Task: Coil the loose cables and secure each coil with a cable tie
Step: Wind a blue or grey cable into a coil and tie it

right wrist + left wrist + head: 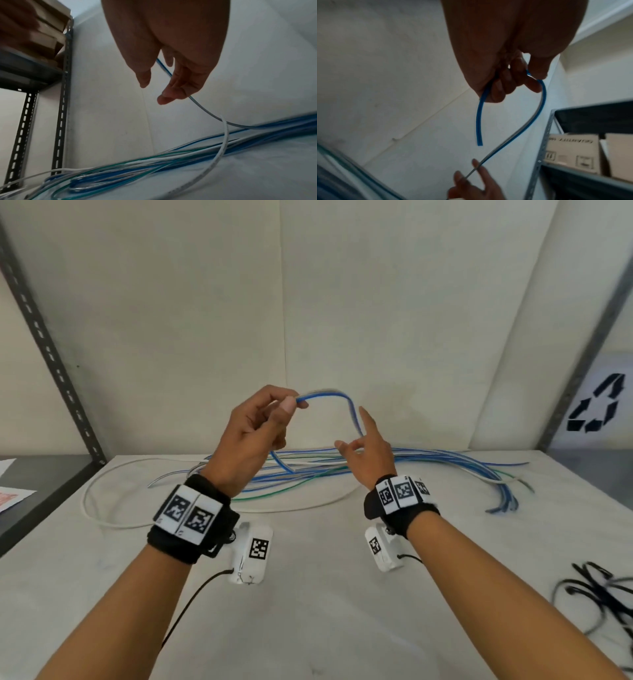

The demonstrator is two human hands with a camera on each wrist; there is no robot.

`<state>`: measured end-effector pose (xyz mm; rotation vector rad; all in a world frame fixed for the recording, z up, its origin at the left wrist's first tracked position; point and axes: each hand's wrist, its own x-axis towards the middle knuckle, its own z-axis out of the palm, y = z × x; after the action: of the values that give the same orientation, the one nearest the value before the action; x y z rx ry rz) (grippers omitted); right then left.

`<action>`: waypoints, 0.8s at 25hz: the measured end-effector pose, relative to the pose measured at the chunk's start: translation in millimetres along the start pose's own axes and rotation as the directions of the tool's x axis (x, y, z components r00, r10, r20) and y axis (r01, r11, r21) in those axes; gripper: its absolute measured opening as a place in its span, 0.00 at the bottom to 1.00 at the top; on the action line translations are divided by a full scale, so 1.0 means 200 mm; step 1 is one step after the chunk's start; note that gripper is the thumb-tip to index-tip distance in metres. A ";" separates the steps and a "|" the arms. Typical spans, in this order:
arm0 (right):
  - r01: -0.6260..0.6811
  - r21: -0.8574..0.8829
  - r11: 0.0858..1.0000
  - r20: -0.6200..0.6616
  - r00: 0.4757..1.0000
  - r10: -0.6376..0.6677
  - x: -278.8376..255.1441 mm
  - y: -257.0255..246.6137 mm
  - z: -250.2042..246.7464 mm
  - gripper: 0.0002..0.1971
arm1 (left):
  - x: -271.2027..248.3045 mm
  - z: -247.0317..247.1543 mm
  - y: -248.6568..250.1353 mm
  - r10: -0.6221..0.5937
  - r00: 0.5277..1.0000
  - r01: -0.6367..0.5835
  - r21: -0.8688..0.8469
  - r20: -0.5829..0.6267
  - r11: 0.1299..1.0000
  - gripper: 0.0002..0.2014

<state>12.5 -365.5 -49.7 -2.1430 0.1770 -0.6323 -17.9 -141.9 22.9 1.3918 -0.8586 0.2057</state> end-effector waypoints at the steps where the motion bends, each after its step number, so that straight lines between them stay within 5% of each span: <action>1: 0.016 -0.021 1.000 0.031 0.999 -0.016 0.01 0.02 -0.01 0.35 | 0.00 0.01 0.05 -0.004 0.999 0.007 -0.100 0.032 0.995 0.08; 6: -0.013 -0.235 0.972 0.066 0.997 0.029 0.05 0.14 -0.10 0.07 | 0.01 -0.08 0.21 0.050 0.998 -0.055 -0.420 -0.023 0.906 0.09; 11: -0.102 -0.516 0.850 0.029 0.990 0.137 0.00 0.14 -0.26 0.17 | -0.03 -0.13 0.20 -0.057 0.981 -0.040 -0.480 -0.185 0.876 0.14; 13: -0.020 -0.356 0.934 -0.063 0.998 -0.003 0.00 0.06 -0.29 0.16 | -0.04 -0.12 0.18 -0.065 0.974 -0.040 -0.450 -0.216 0.892 0.14; 15: 0.076 -0.016 0.997 -0.152 0.985 -0.077 0.01 -0.05 -0.32 0.16 | -0.05 -0.09 0.16 -0.102 0.966 -0.014 -0.447 -0.236 0.894 0.16; 17: 0.099 0.297 0.950 -0.161 0.986 -0.052 -0.01 -0.20 -0.35 0.18 | -0.05 -0.06 0.14 -0.155 0.957 0.023 -0.468 -0.245 0.883 0.20; 20: 0.043 0.647 0.761 -0.061 0.998 -0.005 -0.07 -0.38 -0.41 0.18 | -0.06 -0.02 0.11 -0.191 0.947 0.044 -0.486 -0.258 0.873 0.22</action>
<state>-48.1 -372.0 44.6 -1.4501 -0.0449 -0.6511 -38.1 -128.9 32.1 0.9138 -0.5182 0.0962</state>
